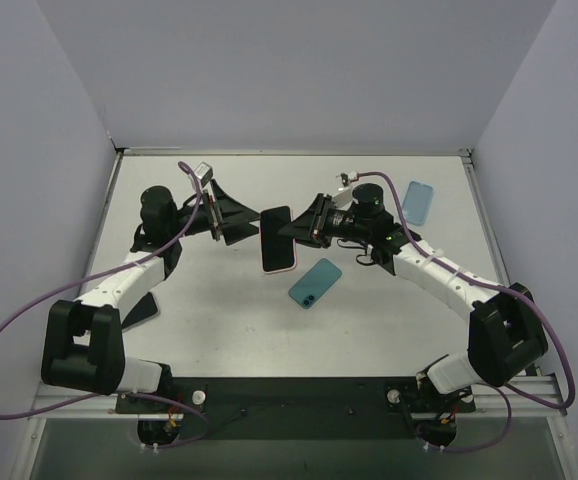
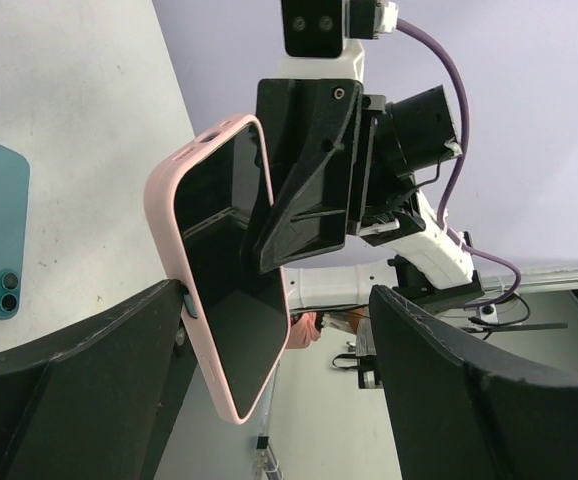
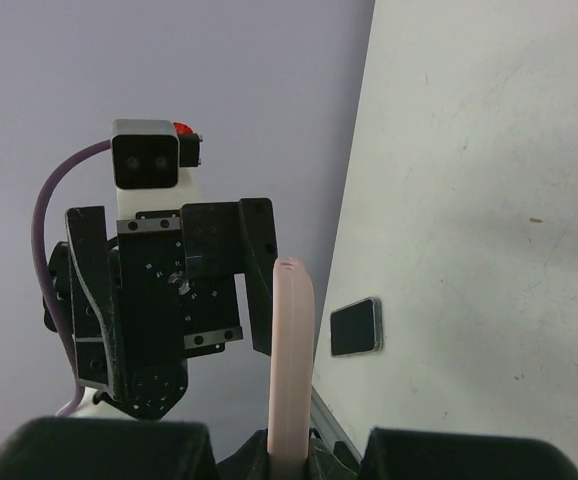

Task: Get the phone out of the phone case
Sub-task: Pick up the phone at the center of the board.

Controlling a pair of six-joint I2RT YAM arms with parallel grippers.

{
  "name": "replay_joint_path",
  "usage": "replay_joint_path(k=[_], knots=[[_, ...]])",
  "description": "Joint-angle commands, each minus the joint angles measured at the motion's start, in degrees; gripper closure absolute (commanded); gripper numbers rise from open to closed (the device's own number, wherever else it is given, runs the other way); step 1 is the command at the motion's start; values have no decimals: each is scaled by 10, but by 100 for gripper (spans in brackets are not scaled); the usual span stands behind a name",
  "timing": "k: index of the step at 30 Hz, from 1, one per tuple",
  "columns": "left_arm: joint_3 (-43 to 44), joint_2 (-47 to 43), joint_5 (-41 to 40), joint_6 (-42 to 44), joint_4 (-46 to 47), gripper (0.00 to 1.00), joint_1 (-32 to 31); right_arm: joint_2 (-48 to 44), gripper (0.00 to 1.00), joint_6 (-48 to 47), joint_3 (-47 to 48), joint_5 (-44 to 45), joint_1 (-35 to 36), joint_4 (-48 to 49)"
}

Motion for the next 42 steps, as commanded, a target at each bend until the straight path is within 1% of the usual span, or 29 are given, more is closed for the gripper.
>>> replay_joint_path(k=[1, 5, 20, 23, 27, 33, 34, 35, 36, 37, 40, 42], knots=[[18, 7, 1, 51, -46, 14, -10, -17, 100, -2, 41, -20, 17, 53], [17, 9, -2, 53, -50, 14, -12, -21, 100, -15, 47, -15, 17, 31], [20, 33, -10, 68, -67, 14, -16, -22, 100, -12, 56, -20, 33, 46], [22, 35, -5, 63, -60, 14, -11, -19, 100, -29, 62, -21, 33, 22], [34, 37, 4, 43, -36, 21, -7, 0, 100, -26, 54, -26, 33, 35], [6, 43, 13, -61, 103, 27, -10, 40, 100, -1, 49, -29, 31, 86], [2, 49, 14, -84, 138, 29, -10, 57, 100, 3, 53, -34, 31, 91], [-6, 52, 13, -94, 152, 31, -10, 64, 100, 8, 55, -36, 30, 106], [-9, 58, 13, -104, 166, 34, -10, 70, 100, 20, 59, -39, 31, 116], [-11, 60, 13, -115, 184, 40, -10, 81, 100, 24, 61, -42, 30, 121], [-17, 63, 12, -123, 196, 47, -10, 90, 100, 28, 63, -43, 31, 129], [-14, 61, 12, -123, 197, 56, -10, 92, 100, 28, 63, -45, 31, 129]])
